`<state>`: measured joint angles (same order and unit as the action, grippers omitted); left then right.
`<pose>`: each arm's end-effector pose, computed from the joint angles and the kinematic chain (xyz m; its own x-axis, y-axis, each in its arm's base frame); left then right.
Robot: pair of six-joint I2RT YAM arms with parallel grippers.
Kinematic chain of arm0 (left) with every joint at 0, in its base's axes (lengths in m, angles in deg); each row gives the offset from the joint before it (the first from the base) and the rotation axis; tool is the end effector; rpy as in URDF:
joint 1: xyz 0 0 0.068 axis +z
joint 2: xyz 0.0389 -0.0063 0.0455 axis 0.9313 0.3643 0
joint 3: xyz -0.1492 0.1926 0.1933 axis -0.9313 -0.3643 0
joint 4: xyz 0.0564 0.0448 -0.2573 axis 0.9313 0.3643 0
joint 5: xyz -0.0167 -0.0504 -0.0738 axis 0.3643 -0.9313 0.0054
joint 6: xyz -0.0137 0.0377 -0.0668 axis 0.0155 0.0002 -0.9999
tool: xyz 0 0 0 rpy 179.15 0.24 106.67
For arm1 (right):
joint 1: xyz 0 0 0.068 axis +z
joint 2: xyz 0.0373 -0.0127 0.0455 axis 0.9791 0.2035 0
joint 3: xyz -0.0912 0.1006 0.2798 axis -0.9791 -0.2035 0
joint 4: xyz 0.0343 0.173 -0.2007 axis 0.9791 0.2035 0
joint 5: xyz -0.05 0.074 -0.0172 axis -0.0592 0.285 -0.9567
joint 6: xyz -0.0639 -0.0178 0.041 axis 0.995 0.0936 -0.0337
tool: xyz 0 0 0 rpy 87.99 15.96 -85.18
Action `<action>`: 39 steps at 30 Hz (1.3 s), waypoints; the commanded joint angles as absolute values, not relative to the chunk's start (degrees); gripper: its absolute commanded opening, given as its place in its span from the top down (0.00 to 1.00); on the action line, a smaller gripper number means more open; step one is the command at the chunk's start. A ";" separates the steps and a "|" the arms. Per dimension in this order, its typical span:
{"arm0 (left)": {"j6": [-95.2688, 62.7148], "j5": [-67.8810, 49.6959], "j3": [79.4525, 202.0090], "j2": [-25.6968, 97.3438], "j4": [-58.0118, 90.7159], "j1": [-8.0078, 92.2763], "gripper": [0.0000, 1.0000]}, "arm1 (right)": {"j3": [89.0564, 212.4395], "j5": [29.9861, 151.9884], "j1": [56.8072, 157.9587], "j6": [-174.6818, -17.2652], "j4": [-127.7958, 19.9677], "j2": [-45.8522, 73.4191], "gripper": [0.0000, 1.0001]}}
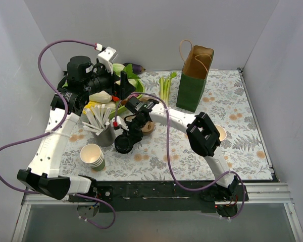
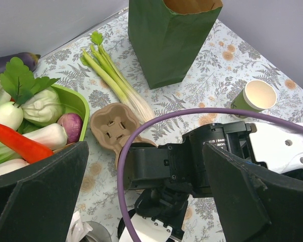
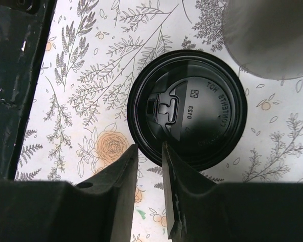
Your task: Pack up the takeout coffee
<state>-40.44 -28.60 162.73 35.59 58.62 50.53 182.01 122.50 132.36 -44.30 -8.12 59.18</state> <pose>0.2606 -0.1178 0.4972 -0.6805 -0.3213 -0.6585 0.3579 0.6385 -0.6814 0.2639 0.4363 0.2149 0.1697 -0.6983 -0.6954 -0.9299 -0.3472 0.1216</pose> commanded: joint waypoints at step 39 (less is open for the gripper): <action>-39.50 -27.11 162.52 34.77 58.80 50.70 0.02 | 176.19 114.64 130.99 -63.94 -32.10 55.92 0.57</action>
<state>-40.03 -27.38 162.67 35.62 58.75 50.53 174.03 112.27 131.03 -62.90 -33.43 55.13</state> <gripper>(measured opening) 0.981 0.426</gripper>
